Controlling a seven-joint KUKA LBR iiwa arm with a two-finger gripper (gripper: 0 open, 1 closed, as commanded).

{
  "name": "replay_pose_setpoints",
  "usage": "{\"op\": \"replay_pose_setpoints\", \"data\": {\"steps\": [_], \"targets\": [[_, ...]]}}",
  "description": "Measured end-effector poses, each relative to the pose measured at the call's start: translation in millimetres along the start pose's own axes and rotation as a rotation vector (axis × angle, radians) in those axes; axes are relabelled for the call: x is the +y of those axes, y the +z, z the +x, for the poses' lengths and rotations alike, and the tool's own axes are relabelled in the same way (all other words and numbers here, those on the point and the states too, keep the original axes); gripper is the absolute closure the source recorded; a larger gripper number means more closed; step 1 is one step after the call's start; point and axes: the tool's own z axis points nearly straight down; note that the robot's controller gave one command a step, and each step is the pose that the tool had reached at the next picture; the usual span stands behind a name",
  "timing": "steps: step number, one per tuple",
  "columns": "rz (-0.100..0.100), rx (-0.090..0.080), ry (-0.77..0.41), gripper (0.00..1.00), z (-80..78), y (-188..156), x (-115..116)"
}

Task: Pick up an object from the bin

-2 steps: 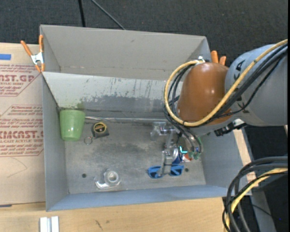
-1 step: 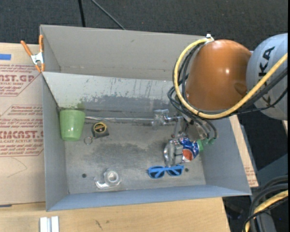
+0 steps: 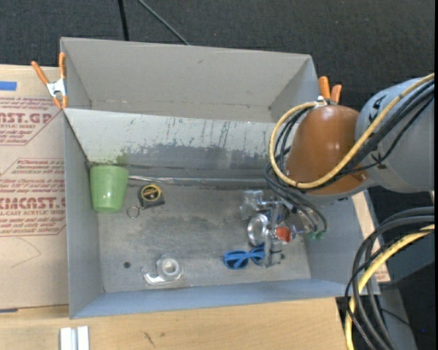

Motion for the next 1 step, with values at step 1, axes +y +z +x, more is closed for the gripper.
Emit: {"op": "replay_pose_setpoints", "data": {"steps": [1], "targets": [[0.002,-0.011,-0.109,0.00,32.0,50.5,-20.7]]}}
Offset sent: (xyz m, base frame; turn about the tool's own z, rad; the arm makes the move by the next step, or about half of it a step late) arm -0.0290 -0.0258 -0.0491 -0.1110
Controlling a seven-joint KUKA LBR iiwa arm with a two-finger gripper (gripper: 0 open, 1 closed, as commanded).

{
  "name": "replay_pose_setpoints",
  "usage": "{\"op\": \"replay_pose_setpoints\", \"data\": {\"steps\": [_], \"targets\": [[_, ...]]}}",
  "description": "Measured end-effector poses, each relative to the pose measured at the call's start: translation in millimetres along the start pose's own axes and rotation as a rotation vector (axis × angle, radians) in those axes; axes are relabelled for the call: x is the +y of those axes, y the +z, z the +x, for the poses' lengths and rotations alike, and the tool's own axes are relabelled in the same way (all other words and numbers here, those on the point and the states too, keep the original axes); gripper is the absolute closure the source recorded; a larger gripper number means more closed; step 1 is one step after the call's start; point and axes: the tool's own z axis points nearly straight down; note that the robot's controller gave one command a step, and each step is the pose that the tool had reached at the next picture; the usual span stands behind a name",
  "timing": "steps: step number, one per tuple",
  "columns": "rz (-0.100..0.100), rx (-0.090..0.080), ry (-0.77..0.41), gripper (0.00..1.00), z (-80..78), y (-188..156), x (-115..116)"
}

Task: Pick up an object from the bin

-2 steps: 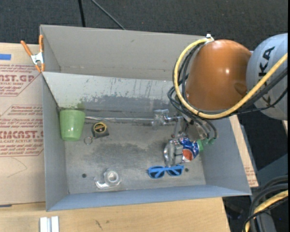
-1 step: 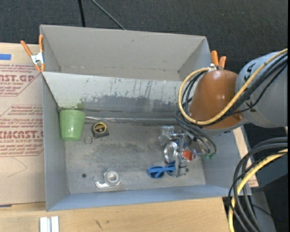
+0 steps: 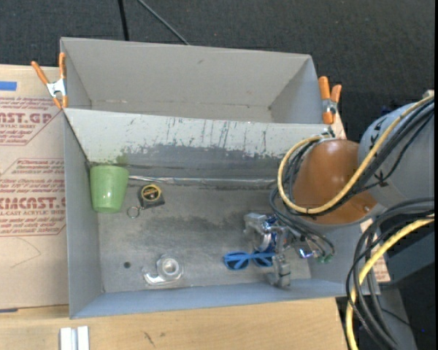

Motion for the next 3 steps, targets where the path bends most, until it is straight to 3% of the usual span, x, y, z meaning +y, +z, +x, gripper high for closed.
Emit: {"op": "replay_pose_setpoints", "data": {"steps": [1,2,3], "targets": [[-0.002,0.005,-0.002,1.00,0.4,-0.7,1.2],[0.003,-0.008,0.064,1.00,-86.1,-111.9,-1.2],[0.002,-0.006,0.078,1.00,-74.1,-201.6,16.4]]}}
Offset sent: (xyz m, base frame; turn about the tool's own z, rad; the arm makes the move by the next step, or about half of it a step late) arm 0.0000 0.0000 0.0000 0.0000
